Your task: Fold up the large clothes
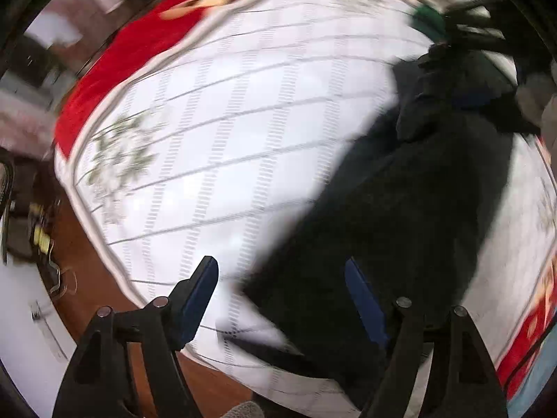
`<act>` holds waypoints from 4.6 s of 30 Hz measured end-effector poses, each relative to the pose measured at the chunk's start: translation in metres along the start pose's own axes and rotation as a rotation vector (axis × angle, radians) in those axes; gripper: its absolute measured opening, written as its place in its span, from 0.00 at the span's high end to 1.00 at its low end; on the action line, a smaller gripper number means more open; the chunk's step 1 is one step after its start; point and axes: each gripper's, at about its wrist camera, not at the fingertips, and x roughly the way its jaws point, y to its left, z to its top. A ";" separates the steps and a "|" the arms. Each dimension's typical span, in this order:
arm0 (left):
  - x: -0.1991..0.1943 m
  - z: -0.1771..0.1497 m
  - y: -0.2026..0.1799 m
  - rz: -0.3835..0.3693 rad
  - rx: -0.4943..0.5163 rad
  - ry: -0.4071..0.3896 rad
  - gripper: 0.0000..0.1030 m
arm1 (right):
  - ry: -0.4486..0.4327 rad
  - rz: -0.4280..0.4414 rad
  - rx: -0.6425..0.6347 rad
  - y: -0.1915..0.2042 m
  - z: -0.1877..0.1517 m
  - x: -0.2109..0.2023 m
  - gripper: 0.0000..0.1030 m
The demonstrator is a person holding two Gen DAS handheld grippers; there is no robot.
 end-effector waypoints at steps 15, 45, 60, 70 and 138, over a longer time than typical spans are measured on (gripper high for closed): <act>0.098 0.018 -0.020 0.016 -0.035 0.044 0.09 | -0.261 0.047 0.163 -0.194 0.014 -0.099 0.24; 0.026 0.007 -0.148 -0.021 0.289 -0.081 0.09 | -0.143 -0.202 0.459 -0.394 -0.262 -0.196 0.46; 0.093 0.040 -0.168 -0.015 0.274 0.023 0.04 | -0.091 -0.127 0.156 -0.287 -0.084 -0.105 0.90; 0.039 0.025 -0.121 -0.023 0.172 -0.027 0.04 | 0.055 -0.030 0.018 -0.253 -0.116 -0.156 0.86; -0.010 0.014 0.096 -0.168 -0.373 -0.109 0.00 | -0.045 0.451 -0.392 -0.006 -0.200 -0.114 0.78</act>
